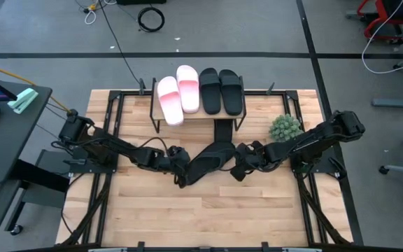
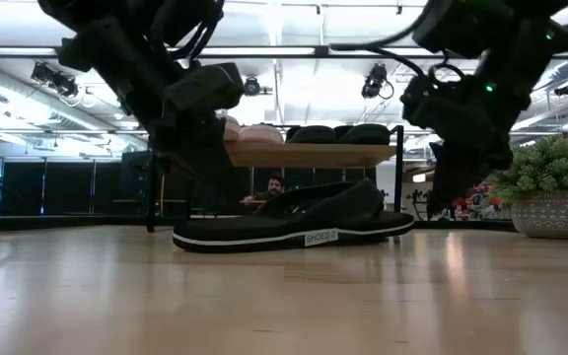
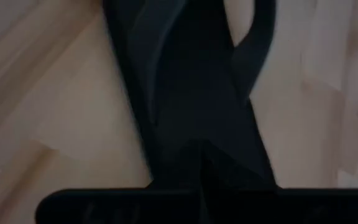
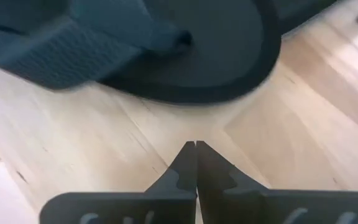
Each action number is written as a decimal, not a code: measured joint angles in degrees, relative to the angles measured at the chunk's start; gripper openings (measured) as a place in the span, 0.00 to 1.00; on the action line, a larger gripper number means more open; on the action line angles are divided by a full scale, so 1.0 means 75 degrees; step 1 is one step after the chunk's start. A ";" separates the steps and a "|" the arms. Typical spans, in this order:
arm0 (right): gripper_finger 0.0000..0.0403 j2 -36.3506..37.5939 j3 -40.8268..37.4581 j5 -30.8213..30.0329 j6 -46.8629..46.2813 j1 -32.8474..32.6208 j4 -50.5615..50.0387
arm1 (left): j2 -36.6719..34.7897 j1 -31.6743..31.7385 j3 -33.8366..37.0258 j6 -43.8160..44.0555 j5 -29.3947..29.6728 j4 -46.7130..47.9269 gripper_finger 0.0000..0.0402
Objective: Pick and place slides into the shelf
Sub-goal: Put the left flip flop under the shelf
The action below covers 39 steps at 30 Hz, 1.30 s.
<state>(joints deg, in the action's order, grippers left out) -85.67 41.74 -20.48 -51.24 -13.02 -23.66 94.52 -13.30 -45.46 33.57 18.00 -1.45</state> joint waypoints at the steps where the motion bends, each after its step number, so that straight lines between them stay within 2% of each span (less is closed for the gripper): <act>1: 0.00 0.0000 -0.0053 0.0009 -0.0028 0.0044 -0.0004 | 0.0012 0.0004 -0.0005 -0.0019 -0.0005 -0.0023 0.02; 8: 0.00 0.0000 -0.0155 -0.0025 0.0029 0.0567 0.0091 | 0.0009 0.0052 -0.0002 -0.0009 -0.0003 -0.0059 0.01; 13: 0.00 0.0000 -0.0155 0.0008 0.0335 0.0673 0.0880 | 0.0009 0.0049 -0.0002 -0.0275 -0.0009 -0.0065 0.05; 16: 0.01 0.0006 -0.0119 0.0270 0.0744 0.0487 0.1344 | 0.0009 0.0052 -0.0002 -0.0740 -0.0004 -0.0064 0.07; 21: 0.03 0.0029 0.0173 0.0400 0.1000 0.0053 0.1371 | 0.0009 0.0050 -0.0002 -0.1930 -0.0001 -0.0062 0.11; 25: 0.03 0.0029 0.0341 0.0404 0.1188 -0.0229 0.1480 | 0.0009 0.0065 -0.0002 -0.3093 0.0026 -0.0107 0.18; 28: 0.03 0.0029 0.0372 0.0409 0.1360 -0.0309 0.1505 | 0.0006 0.0192 -0.0002 -0.3486 0.0230 -0.0219 0.26; 34: 0.03 0.0029 0.0372 0.0394 0.1436 -0.0265 0.1512 | 0.0006 0.0751 -0.0002 -0.3445 0.0307 -0.0232 0.42; 39: 0.03 0.0029 0.0372 0.0395 0.1603 -0.0259 0.1510 | 0.0006 0.0974 0.0001 -0.3369 0.0244 -0.0579 0.48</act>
<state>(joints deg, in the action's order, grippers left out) -85.45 44.53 -17.52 -39.21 -14.96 -12.34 94.56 -5.99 -45.45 8.29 19.83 -5.79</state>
